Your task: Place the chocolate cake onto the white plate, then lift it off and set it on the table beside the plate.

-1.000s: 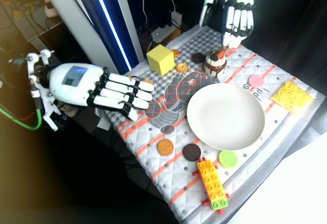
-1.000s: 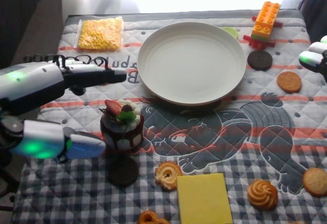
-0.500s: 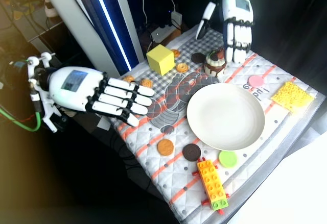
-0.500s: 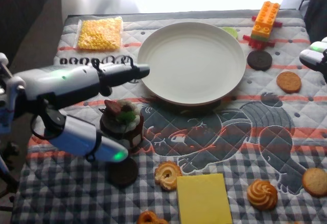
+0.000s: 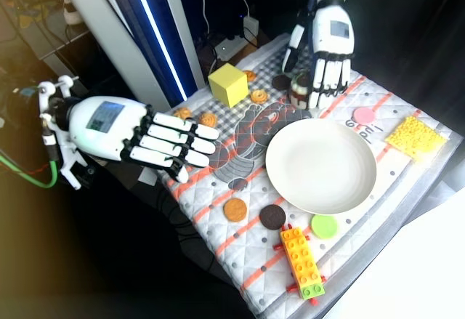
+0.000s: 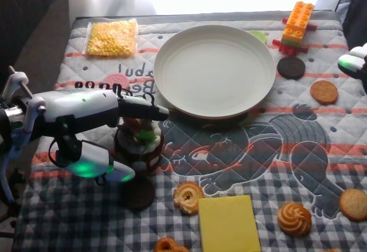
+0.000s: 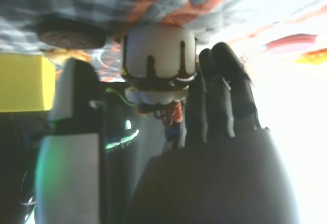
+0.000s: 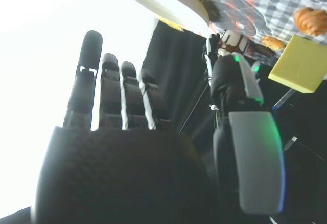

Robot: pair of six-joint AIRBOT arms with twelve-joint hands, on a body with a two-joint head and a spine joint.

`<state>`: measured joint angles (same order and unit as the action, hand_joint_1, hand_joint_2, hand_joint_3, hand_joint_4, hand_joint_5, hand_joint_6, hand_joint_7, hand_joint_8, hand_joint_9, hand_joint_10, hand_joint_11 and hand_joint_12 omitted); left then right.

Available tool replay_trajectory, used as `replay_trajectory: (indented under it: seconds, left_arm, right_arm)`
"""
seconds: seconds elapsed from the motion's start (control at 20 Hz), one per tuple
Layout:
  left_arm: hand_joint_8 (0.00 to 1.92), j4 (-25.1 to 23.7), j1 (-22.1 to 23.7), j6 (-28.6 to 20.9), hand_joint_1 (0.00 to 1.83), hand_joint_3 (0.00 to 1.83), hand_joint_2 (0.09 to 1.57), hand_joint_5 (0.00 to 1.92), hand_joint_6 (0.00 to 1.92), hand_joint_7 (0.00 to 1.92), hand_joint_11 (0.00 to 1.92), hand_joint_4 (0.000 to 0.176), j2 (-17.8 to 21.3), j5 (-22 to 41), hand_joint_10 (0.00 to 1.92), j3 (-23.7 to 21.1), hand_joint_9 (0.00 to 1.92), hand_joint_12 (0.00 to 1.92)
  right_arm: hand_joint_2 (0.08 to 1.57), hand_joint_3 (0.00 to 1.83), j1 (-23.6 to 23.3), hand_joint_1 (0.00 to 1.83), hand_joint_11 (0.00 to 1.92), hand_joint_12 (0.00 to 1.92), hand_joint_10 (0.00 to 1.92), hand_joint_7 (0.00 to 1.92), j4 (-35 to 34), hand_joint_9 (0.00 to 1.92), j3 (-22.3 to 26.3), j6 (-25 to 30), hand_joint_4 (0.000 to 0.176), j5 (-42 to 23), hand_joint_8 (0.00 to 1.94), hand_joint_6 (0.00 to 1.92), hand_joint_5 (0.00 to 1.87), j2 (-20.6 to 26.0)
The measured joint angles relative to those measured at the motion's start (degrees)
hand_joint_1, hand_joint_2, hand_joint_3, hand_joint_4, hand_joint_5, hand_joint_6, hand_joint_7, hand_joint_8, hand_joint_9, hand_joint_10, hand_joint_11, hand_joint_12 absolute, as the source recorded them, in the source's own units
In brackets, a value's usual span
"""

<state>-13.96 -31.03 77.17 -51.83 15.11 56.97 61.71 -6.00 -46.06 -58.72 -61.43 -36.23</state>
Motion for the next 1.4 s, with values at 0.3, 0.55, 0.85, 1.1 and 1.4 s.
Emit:
replay_trajectory:
  seconds: [0.3, 0.55, 0.85, 1.1, 1.4]
  left_arm:
    - [1.76, 0.0, -1.1, 0.1, 0.96, 0.00, 1.46, 0.39, 1.92, 0.43, 0.24, 0.013, -1.0, -0.5, 1.74, 0.5, 0.20, 1.92]
    - [1.75, -0.6, 1.0, 0.2, 1.21, 0.00, 1.37, 0.00, 1.64, 0.39, 0.16, 0.000, 2.4, 1.6, 1.71, -2.1, 0.15, 1.92]
    - [1.19, -1.7, 10.3, 0.1, 1.12, 0.00, 1.25, 0.09, 1.30, 0.20, 0.27, 0.016, -0.9, 0.0, 1.41, 2.1, 0.26, 1.68]
    - [1.57, 0.5, 14.2, 0.4, 1.16, 0.00, 1.25, 0.00, 1.49, 0.01, 0.17, 0.039, -7.7, -3.5, 1.80, 8.8, 0.10, 1.92]
    - [1.46, 8.5, 14.8, 3.7, 1.25, 0.00, 1.18, 0.10, 1.65, 0.18, 0.28, 0.002, -18.0, -7.0, 1.56, 18.0, 0.30, 1.85]
  right_arm:
    - [1.25, 0.01, 0.4, 0.58, 0.00, 1.13, 0.02, 0.04, -1.3, 0.07, -0.4, 0.0, 0.000, 0.1, 0.00, 0.00, 0.00, -0.6]
    - [1.27, 0.01, 0.8, 0.57, 0.00, 1.11, 0.03, 0.04, -2.1, 0.08, -0.5, 0.0, 0.000, 0.0, 0.01, 0.00, 0.00, -0.6]
    - [1.29, 0.01, 1.1, 0.49, 0.00, 1.23, 0.05, 0.05, -3.2, 0.10, -0.5, 0.0, 0.000, -0.4, 0.00, 0.00, 0.00, -0.6]
    - [1.30, 0.00, 1.1, 0.55, 0.00, 1.05, 0.05, 0.03, -3.4, 0.08, -0.8, 0.0, 0.000, -0.4, 0.00, 0.00, 0.00, -1.4]
    - [1.28, 0.00, 1.2, 0.59, 0.00, 1.26, 0.07, 0.04, -3.6, 0.09, -1.3, 0.0, 0.000, -0.3, 0.00, 0.00, 0.01, -2.0]
